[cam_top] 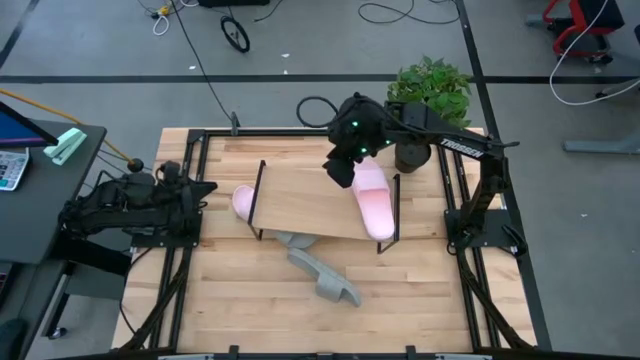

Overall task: Pick and place slides into the shelf
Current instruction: Put the bottom gray slide on the shelf

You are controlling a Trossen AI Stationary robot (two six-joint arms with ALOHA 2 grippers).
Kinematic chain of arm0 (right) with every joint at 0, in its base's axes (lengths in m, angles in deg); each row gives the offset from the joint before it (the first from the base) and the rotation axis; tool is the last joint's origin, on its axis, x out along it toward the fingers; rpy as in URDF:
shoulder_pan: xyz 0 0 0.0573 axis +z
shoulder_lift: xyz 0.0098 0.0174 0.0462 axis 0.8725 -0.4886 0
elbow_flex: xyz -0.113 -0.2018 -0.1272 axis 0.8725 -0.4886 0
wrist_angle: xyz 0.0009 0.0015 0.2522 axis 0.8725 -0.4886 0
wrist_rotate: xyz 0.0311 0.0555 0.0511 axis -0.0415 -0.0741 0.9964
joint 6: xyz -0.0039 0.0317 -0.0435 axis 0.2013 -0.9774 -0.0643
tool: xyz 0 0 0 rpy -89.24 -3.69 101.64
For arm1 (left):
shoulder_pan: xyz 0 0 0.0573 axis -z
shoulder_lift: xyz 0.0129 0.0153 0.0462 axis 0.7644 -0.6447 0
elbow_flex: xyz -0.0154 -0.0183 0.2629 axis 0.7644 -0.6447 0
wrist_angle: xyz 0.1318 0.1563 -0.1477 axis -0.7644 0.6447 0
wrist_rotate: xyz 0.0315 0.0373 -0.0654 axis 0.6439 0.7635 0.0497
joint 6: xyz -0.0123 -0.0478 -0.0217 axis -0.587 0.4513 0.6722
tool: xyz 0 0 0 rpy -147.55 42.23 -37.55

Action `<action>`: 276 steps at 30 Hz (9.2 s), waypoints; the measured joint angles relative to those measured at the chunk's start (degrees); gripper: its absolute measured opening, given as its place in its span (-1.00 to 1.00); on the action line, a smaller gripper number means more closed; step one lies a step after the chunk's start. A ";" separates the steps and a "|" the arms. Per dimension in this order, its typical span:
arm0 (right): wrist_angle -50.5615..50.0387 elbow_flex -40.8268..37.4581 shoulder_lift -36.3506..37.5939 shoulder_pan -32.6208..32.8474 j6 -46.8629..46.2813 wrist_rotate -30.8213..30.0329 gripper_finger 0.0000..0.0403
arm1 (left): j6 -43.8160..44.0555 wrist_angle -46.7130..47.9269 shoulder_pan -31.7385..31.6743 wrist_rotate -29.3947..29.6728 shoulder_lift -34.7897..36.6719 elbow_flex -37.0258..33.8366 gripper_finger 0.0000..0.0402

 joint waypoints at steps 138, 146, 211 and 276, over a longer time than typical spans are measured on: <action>32.38 -41.55 -2.91 55.16 -64.85 -25.05 -0.85 | -14.65 -19.06 0.02 -22.93 -30.27 0.02 -0.14; 8.80 -25.10 -2.80 59.86 -76.97 -35.73 -0.85 | -15.42 -19.19 0.01 -22.91 -30.27 0.02 -0.14; 54.50 -20.37 -19.73 34.84 -105.30 -66.55 -0.85 | -39.37 -41.93 0.00 -22.93 -16.28 0.09 -0.25; 32.64 -20.29 -19.52 35.02 -109.98 -64.19 -0.83 | -37.87 -36.89 0.00 -22.96 -16.28 0.02 -0.43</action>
